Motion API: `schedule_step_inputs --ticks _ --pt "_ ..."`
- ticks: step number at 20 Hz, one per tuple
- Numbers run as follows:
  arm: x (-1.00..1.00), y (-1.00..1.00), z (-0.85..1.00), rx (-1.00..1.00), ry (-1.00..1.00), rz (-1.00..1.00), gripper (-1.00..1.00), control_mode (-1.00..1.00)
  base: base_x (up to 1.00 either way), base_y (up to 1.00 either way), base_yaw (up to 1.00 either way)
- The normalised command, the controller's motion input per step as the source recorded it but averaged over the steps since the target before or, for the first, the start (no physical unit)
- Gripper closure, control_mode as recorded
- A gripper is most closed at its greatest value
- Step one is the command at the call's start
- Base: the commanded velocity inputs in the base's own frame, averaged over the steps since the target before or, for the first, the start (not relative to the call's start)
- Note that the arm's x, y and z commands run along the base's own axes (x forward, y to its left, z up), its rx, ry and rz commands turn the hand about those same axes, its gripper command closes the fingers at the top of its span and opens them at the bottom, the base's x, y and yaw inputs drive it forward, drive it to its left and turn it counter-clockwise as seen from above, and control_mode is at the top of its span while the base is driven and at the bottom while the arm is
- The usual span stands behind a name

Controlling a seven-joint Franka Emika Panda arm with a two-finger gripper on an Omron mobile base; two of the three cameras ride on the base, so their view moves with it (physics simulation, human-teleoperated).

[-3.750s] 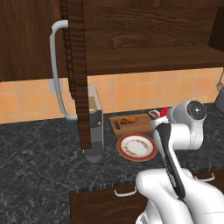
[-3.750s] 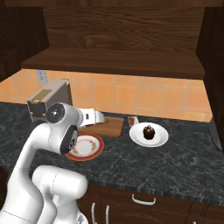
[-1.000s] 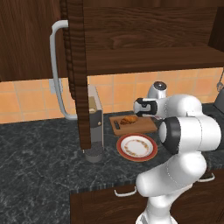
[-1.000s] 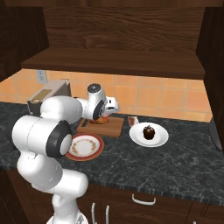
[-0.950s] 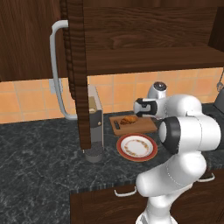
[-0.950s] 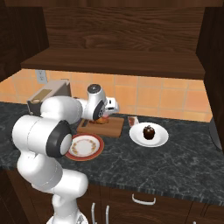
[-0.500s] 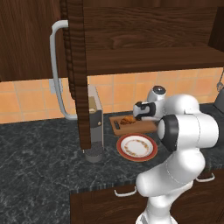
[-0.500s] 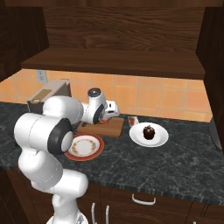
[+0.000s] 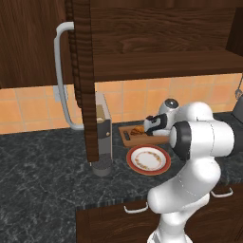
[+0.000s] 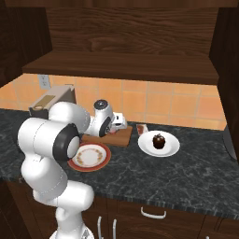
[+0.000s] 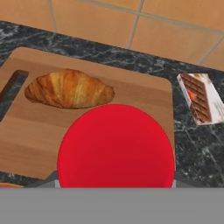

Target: From the different types of pastries on the counter, select a croissant and place it on the cutting board. Then retrieve a jar of jam from the cabinet and place it alongside the croissant on the cutting board.

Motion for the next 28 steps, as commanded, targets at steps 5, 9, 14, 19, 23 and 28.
schedule_step_inputs --ticks 5,9,14,19,23,28 --pt "0.07 0.0 -0.37 0.0 0.0 0.0 1.0 -1.0 0.0 0.0 0.0" --pt "0.11 0.02 -0.21 0.0 0.0 0.0 1.0 -1.0 0.0 0.0 0.0" --pt "0.39 -0.01 -0.08 0.0 0.0 0.0 1.0 -1.0 0.0 0.0 0.0" --pt "0.19 -0.01 -0.02 0.0 0.0 0.0 1.0 -1.0 0.0 0.0 0.0" --pt "0.0 0.0 -0.21 0.0 0.0 0.0 1.0 -1.0 0.0 0.0 0.0" --pt "0.05 -0.04 -0.18 0.02 0.0 0.01 -1.0 -1.0 0.0 0.0 0.0"
